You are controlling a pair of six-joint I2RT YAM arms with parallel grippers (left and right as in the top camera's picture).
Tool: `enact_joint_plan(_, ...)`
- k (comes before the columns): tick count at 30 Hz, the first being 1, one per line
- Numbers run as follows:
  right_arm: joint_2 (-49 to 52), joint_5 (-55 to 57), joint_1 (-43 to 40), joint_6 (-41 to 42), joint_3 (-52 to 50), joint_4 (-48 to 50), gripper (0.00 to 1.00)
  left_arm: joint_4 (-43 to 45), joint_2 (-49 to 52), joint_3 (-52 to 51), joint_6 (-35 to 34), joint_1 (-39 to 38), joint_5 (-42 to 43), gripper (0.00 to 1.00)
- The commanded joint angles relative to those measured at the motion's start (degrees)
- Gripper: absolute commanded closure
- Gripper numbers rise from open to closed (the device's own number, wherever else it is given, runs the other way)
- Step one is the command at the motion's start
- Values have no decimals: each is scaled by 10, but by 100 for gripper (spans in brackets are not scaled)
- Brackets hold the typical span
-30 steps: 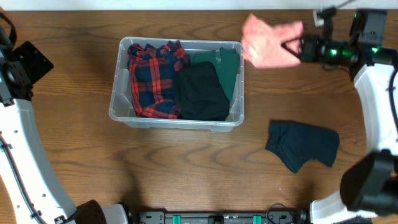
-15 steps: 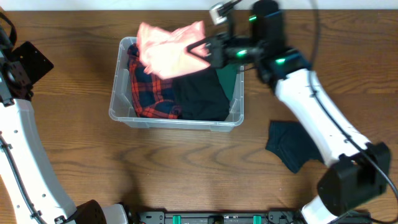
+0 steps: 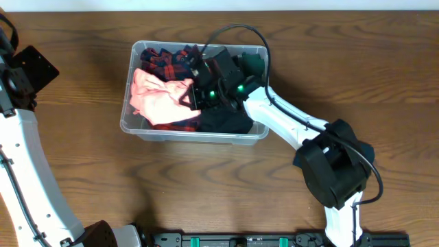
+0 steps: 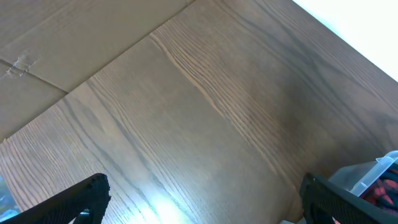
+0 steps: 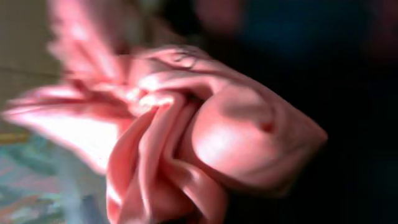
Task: Pack container
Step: 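Carry the pink shirt with the right gripper into the bin, then move the right gripper to the dark navy cloth and grasp it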
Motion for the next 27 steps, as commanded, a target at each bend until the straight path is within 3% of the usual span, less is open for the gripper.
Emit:
enact_joint_plan(1, -2, 47, -4, -13, 0, -28, 96, 0, 2, -2, -1, 2, -9, 2)
enact_joint_plan(3, -20, 54, -10, -25, 0, -34, 89, 0, 2, -2, -1, 2, -9, 2)
enact_joint_plan(6, -67, 81, -19, -50, 0, -53, 67, 0, 2, -2, -1, 2, -9, 2)
enact_joint_plan(11, -191, 219, -64, -62, 2, -143, 42, 0, 2, -2, -1, 2, -9, 2)
enact_joint_plan(15, -273, 261, -141, -62, 2, -235, 35, 0, 2, -2, -1, 2, -9, 2)
enact_joint_plan(19, -321, 260, -271, -90, 2, -362, 30, 0, 2, -2, -1, 2, -9, 2)
enact_joint_plan(24, -311, 243, -464, -193, 0, -489, 16, 0, 2, -2, -1, 2, -9, 2)
enact_joint_plan(27, -291, 207, -557, -265, -15, -509, 14, 0, 2, -2, -1, 2, -9, 2)
